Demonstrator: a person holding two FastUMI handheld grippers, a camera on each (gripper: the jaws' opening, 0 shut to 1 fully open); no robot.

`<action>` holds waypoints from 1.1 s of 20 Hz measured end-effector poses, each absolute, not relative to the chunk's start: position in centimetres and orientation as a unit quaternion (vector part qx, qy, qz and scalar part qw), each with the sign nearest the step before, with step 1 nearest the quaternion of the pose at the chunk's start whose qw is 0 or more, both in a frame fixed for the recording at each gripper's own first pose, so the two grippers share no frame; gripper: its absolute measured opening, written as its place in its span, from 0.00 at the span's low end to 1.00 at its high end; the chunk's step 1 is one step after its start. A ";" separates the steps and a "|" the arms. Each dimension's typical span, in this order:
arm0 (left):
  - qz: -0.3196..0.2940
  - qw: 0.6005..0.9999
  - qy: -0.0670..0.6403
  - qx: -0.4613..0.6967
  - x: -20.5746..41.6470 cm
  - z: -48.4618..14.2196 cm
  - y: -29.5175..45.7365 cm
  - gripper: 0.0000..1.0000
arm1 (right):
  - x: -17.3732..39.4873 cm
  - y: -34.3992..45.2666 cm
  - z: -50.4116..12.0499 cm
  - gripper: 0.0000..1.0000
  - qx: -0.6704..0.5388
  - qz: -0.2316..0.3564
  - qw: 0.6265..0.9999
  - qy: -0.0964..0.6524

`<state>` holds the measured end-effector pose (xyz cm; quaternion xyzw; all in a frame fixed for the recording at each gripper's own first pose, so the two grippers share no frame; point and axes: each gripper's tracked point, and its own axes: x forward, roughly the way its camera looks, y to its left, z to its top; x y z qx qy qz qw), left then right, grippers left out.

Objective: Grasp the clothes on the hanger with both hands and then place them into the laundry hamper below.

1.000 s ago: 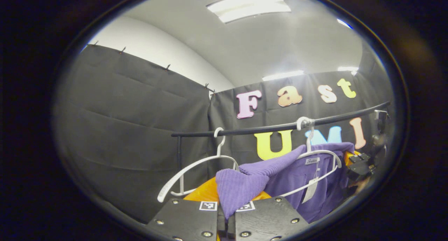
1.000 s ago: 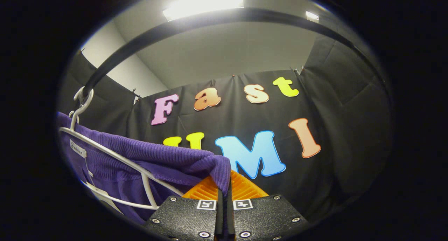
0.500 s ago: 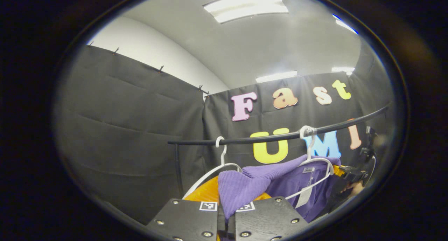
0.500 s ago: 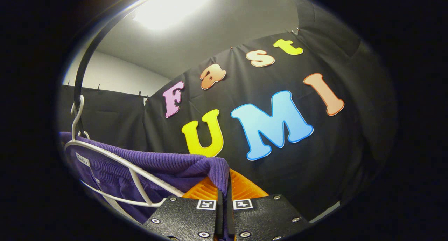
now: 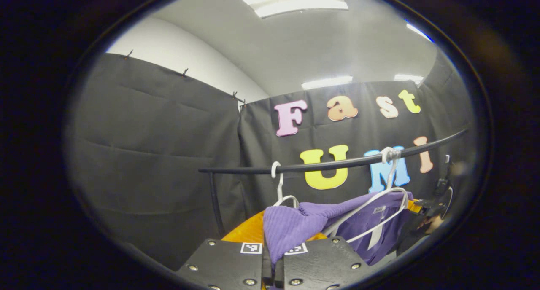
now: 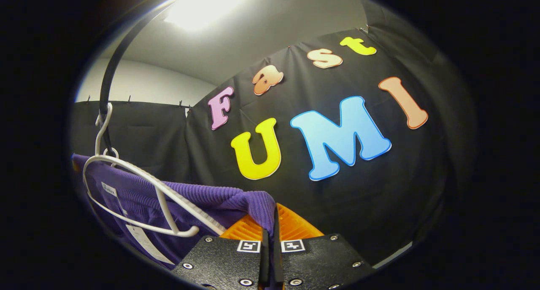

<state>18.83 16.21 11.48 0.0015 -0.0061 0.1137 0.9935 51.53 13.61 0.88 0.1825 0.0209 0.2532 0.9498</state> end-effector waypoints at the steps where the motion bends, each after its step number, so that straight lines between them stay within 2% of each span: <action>1: 0.112 0.994 0.002 -0.009 19.2 10.5 16.2 0.00 | 51.5 13.5 0.0 0.03 0.184 0.253 0.949 0.032; 6: 0.134 0.990 0.043 -0.034 19.0 5.5 17.5 0.00 | 50.3 14.9 -3.8 0.03 0.160 0.257 0.950 0.071; 11: 0.147 0.987 0.053 -0.032 16.5 3.5 18.4 0.00 | 48.2 15.6 -6.3 0.03 0.151 0.256 0.950 0.094; 16: 0.143 0.988 0.061 -0.011 13.8 2.5 17.7 0.00 | 45.4 15.1 -8.4 0.04 0.142 0.245 0.952 0.115; 22: 0.116 0.991 0.065 -0.031 10.9 0.9 15.8 0.00 | 40.0 13.4 -7.4 0.03 0.125 0.239 0.957 0.107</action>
